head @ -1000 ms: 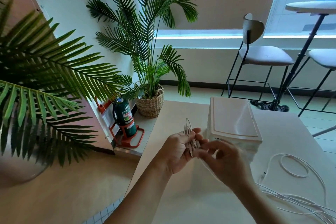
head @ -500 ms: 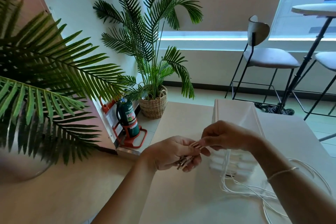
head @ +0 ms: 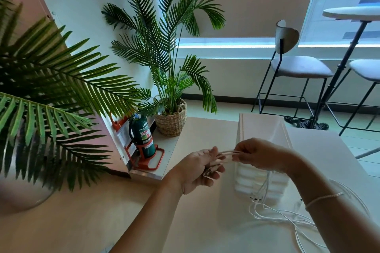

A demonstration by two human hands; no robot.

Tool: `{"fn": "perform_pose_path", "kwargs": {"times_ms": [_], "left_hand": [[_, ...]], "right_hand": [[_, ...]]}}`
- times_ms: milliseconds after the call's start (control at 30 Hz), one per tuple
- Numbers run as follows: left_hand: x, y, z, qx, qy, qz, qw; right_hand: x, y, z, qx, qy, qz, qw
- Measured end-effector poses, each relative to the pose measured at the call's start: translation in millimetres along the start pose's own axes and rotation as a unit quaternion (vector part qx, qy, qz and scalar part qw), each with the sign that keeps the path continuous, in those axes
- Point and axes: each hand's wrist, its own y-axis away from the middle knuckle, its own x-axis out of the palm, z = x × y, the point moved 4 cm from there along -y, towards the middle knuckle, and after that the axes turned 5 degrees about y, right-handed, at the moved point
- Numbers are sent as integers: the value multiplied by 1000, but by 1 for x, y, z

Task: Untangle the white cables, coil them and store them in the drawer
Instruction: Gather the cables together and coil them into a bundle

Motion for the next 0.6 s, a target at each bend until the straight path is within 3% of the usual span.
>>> {"fn": "perform_pose_path", "kwargs": {"times_ms": [167,233,500,600], "left_hand": [[0,-7,2,40,-68,-175,981],[-3,-7,3,77,-95,-211,970],[-2,-4,-8,136,-188,-157,960],[1,-5,-7,132,-189,-135,964]], "right_hand": [[9,0,7,4,41,-8,999],[11,0,7,11,17,13,1000],[9,9,7,-25,-228,124,965],[11,7,10,-12,-230,121,966]]}}
